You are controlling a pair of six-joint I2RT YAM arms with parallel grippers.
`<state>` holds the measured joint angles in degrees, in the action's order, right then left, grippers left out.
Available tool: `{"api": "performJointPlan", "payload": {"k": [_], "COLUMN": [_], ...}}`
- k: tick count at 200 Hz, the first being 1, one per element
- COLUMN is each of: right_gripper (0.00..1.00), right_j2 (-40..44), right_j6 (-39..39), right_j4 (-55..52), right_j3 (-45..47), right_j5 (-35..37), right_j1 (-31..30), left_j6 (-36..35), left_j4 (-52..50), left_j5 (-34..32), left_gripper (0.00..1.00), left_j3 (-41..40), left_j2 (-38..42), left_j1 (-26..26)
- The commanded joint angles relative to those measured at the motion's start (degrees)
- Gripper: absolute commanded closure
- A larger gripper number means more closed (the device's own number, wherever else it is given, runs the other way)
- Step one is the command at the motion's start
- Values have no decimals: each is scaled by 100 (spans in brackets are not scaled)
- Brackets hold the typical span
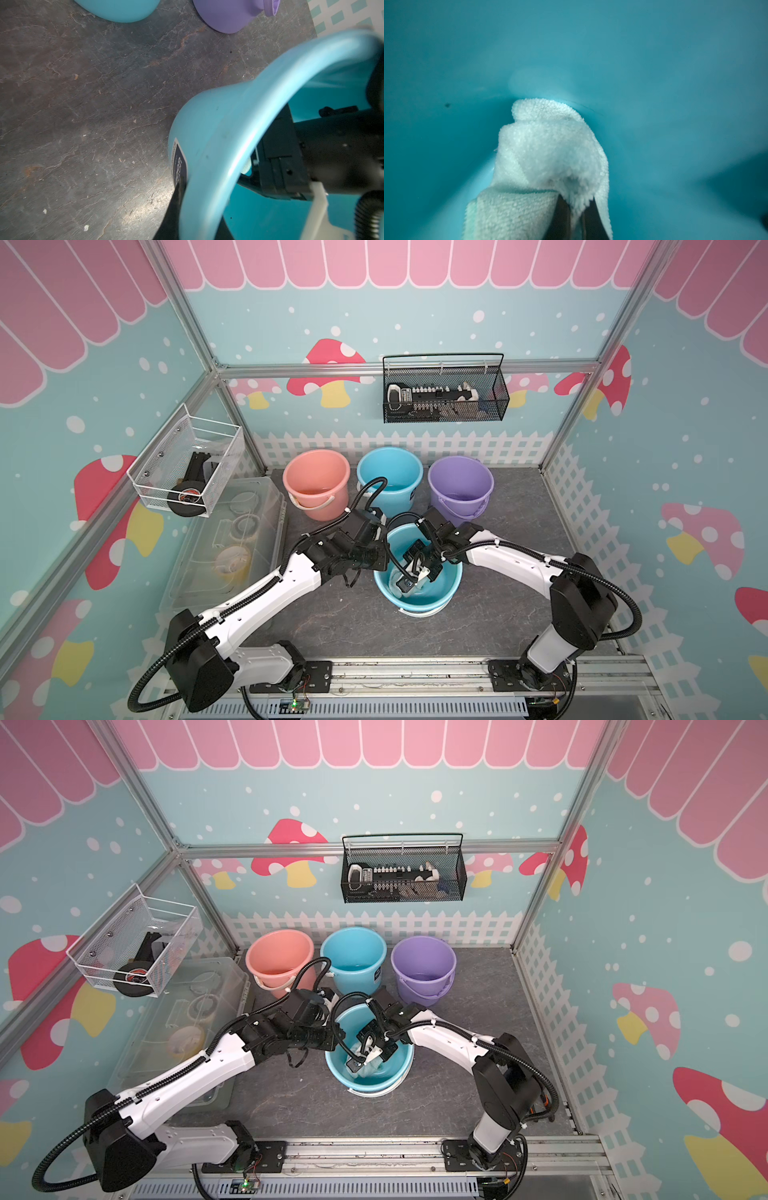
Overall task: Wipe the inside of the bucket with a cloth
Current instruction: Wipe the dirt from the inside of the bucket.
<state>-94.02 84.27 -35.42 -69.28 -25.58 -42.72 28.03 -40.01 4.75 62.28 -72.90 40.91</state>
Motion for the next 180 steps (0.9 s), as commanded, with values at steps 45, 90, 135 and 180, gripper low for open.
{"api": "performJointPlan", "payload": {"k": [45, 90, 135, 180], "right_gripper": [100, 100, 100, 100], "right_j2": [1342, 1740, 1659, 1497], "right_j6": [172, 1154, 2117, 2093], "right_j4": [627, 1832, 2435, 1924], "right_j3": [286, 371, 275, 176], "right_j5": [778, 1386, 1240, 1968], "right_j1": [22, -93, -398, -421], "left_j6": [-35, -17, -8, 0], "left_j4": [248, 248, 234, 222], "left_j5": [214, 258, 320, 298], "left_gripper": [100, 100, 100, 100], "left_j3": [149, 163, 220, 251], "left_j2": [-3, -56, -138, -163], "left_j1": [30, 25, 27, 25]}}
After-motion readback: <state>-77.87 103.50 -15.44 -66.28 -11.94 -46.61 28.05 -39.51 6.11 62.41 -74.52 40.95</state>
